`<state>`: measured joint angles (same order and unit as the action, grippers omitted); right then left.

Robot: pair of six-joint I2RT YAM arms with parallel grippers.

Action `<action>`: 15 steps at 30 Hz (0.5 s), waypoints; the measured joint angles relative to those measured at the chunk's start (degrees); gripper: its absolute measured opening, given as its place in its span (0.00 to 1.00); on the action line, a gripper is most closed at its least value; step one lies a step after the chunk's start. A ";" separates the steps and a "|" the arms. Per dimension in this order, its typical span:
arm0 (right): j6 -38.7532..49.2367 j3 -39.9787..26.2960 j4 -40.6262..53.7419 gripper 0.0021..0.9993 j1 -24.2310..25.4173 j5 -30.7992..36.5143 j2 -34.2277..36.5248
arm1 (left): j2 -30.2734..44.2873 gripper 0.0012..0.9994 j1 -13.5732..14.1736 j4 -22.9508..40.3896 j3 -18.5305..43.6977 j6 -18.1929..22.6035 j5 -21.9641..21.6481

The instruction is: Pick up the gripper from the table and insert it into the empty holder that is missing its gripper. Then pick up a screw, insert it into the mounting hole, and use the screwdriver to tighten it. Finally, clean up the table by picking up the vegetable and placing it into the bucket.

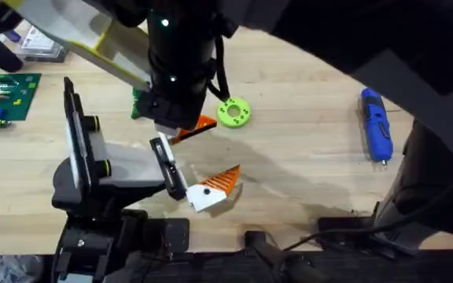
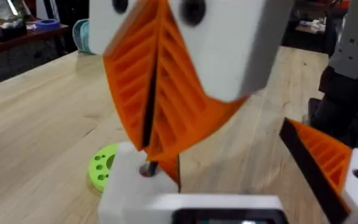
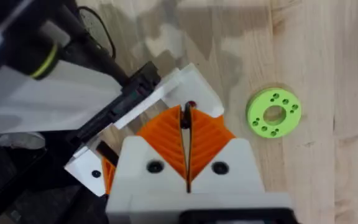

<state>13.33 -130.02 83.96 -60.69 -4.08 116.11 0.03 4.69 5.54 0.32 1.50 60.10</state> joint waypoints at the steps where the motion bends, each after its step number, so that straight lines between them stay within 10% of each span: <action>1: 0.01 0.00 0.00 0.01 0.00 0.41 0.00 | 0.00 0.99 0.00 0.00 0.00 0.00 0.03; 15: 0.02 0.00 0.00 0.01 0.00 1.27 0.00 | 0.00 0.99 0.00 0.02 0.00 0.00 0.07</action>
<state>13.34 -130.02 83.96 -60.69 -2.81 116.11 0.03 4.69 5.56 0.32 1.50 60.16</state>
